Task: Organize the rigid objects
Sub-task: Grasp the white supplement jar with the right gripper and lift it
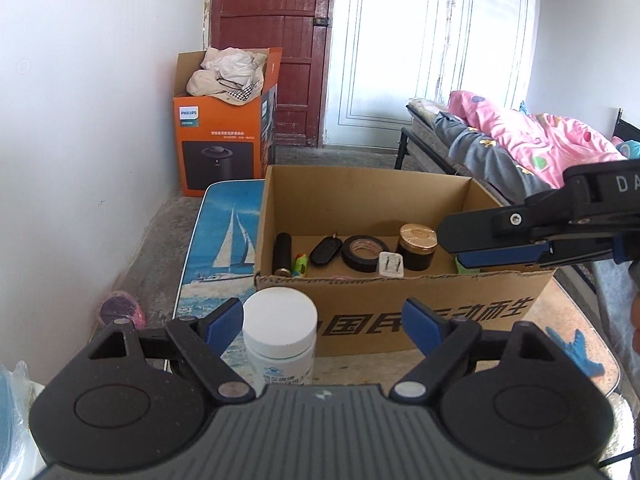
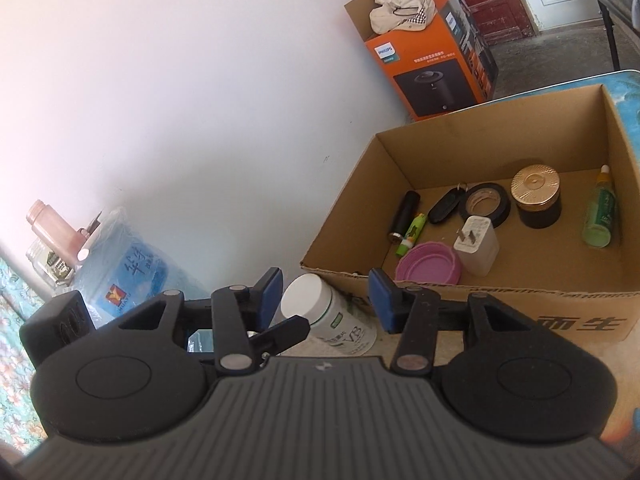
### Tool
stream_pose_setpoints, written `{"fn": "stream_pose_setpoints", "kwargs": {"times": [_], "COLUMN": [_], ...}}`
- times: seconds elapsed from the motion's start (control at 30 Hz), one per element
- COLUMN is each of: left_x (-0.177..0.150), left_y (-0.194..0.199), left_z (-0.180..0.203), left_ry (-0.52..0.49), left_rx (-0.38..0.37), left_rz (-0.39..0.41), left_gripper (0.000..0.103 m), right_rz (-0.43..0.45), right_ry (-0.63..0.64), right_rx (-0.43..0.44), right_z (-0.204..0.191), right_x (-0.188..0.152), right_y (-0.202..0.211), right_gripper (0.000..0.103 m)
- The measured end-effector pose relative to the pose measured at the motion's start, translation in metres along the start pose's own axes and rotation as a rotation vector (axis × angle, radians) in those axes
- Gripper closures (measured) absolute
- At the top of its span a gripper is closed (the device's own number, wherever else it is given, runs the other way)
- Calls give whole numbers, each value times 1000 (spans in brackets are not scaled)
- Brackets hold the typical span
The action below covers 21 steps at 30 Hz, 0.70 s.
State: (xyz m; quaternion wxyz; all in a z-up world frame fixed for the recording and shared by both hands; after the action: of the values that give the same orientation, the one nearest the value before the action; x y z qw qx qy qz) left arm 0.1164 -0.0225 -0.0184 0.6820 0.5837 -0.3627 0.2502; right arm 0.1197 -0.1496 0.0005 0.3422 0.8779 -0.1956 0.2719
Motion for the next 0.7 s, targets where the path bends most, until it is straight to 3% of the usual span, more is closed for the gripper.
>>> {"fn": "stream_pose_setpoints", "kwargs": {"times": [0.4,0.7], "left_x": [-23,-25], "left_y": [-46,-58], "left_z": [-25,-27], "left_ry": [7,16], "left_rx": [65,58], "left_rz": [-98,-121], "left_gripper": [17,35], "right_rz": [-83,-90], "right_ry": [-84,-164], "right_rx": [-35,-50], "right_z": [-5,7], "right_x": [-23,-25], "right_y": [-81,-110], "right_gripper": [55,55]}}
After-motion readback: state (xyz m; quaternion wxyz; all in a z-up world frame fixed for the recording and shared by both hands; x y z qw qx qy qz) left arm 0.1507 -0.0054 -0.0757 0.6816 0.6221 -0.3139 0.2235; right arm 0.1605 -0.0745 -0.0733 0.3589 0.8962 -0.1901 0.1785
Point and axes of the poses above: each gripper's, at about its wrist camera, not at the fingertips, and y roughly against the way its jaws point, z to its right, x to its top, the point moved 8 cm from there along -y, roughly the way its jaws point, and after that the axes turned 1 degree about -z, right-handed, at the moved point
